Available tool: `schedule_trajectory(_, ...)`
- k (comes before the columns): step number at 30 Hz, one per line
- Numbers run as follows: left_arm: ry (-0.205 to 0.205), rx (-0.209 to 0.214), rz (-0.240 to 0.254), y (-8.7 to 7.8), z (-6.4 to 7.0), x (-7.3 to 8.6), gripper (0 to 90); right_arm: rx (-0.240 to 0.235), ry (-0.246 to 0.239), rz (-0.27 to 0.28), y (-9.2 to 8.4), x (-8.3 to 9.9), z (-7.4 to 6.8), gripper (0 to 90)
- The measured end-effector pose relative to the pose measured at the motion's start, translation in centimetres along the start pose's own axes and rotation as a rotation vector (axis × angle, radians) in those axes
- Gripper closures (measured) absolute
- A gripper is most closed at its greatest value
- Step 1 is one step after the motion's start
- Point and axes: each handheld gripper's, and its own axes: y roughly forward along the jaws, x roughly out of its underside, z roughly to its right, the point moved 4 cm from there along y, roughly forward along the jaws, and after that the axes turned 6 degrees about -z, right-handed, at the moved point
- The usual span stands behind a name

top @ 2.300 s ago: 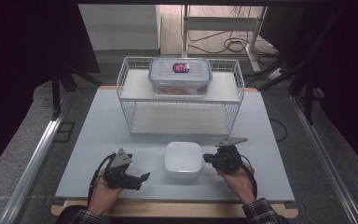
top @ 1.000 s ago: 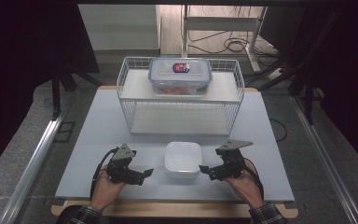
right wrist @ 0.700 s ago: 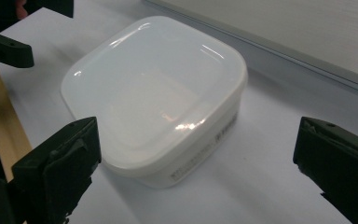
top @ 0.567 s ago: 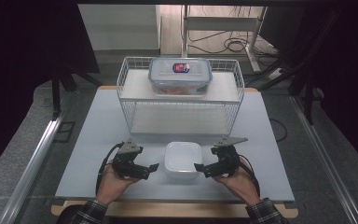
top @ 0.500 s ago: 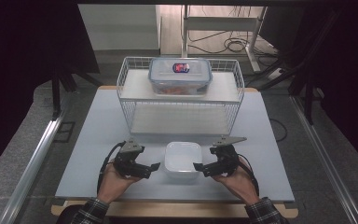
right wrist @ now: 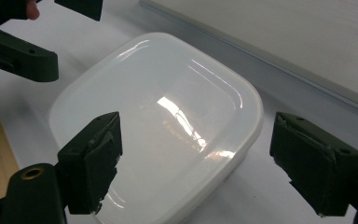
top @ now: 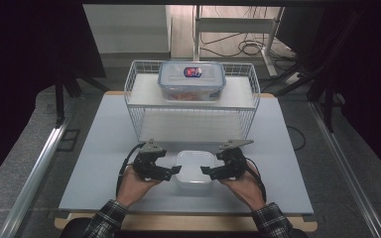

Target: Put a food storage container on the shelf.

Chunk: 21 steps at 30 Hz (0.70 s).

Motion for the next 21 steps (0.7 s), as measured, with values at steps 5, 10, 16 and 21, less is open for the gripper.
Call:
schedule_trajectory(5,-0.022,0.017,-0.003,0.8,-0.1,0.1,11.9,-0.005,0.022,0.008,0.2,0.3,0.5,14.5)
schedule_trajectory(10,-0.030,0.033,-0.031,1.8,-0.1,0.5,10.9,-0.019,0.029,-0.014,0.9,0.8,0.5,13.5)
schedule_trajectory(16,-0.079,0.118,-0.032,2.3,-0.1,0.9,9.6,-0.073,0.070,-0.015,0.9,1.1,0.7,19.7)
schedule_trajectory(21,-0.062,0.193,-0.047,2.3,0.9,1.1,19.2,-0.104,0.085,-0.029,0.6,1.3,0.3,25.0)
